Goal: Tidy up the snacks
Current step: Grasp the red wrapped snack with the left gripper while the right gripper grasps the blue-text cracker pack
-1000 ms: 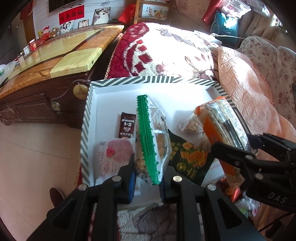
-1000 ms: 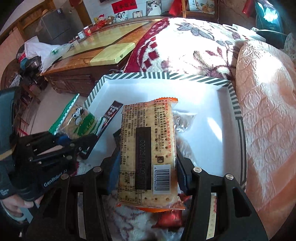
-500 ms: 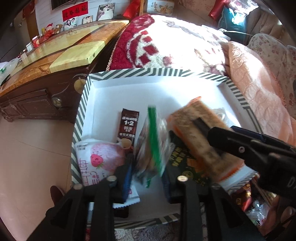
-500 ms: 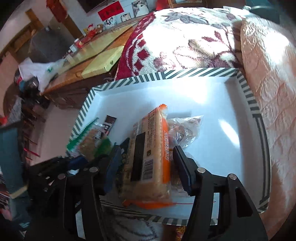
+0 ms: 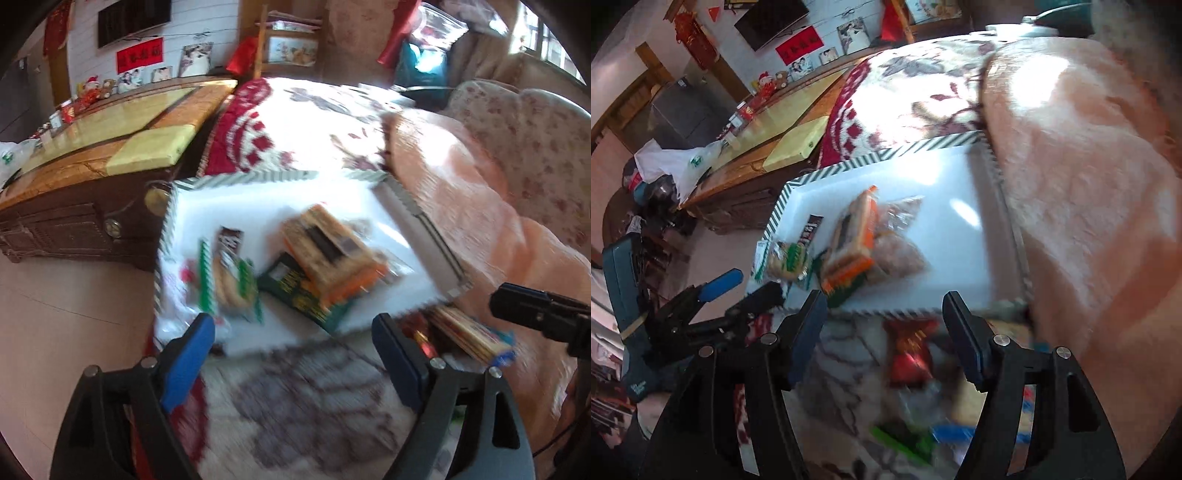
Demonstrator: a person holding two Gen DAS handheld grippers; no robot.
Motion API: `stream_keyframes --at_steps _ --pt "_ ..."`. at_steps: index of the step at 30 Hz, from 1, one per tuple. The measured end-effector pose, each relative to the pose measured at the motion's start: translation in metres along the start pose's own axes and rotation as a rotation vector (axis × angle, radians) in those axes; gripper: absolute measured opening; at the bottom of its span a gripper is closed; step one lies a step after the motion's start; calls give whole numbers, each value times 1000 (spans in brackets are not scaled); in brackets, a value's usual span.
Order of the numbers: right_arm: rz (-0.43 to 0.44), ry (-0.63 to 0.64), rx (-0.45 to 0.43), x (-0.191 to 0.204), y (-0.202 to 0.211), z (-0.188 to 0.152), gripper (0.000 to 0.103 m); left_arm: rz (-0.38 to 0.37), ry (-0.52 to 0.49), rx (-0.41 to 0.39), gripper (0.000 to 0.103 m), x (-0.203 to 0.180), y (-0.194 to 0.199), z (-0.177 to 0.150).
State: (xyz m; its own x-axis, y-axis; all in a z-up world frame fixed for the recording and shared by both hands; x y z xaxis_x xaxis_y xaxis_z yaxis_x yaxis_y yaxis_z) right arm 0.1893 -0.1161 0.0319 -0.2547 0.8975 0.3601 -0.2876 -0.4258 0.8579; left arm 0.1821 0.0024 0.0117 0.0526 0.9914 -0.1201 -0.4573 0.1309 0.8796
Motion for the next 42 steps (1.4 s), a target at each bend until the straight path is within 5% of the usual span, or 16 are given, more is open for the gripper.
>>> stream_keyframes --at_steps 9,20,21,24,25,26,37,42 --pt "27 -62 -28 -37 43 -56 69 -85 -5 114 89 -60 -24 -28" --pt "107 -94 -53 -51 43 -66 69 -61 11 206 88 -101 -74 -21" --pt "109 -101 -54 -53 42 -66 69 -56 6 217 85 -103 -80 -22" --pt "121 -116 -58 -56 44 -66 69 -93 15 248 57 -108 -91 -27" --pt "122 -115 -61 -56 45 -66 69 -89 17 246 37 -106 -90 -27" --pt "121 -112 -63 -56 45 -66 69 -89 2 242 33 -107 -88 -27" --pt "17 -92 24 -55 20 -55 69 -20 -48 172 30 -76 -49 -47" --pt "-81 -85 218 -70 -24 -25 72 4 -70 157 30 -66 -35 -59"
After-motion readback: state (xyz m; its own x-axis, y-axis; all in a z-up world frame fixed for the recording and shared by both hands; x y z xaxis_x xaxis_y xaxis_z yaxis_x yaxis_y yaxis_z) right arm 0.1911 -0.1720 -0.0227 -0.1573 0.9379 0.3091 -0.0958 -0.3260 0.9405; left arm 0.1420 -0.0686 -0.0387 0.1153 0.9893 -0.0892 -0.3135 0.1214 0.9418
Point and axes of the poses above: each gripper's, at about its wrist camera, not at the fingertips, and y roughly against the way its jaws point, x to its left, z to its top, the point moved 10 cm from there along -y, roughly the way its jaws point, and after that the axes turned 9 degrees about x, right-handed, at the moved point
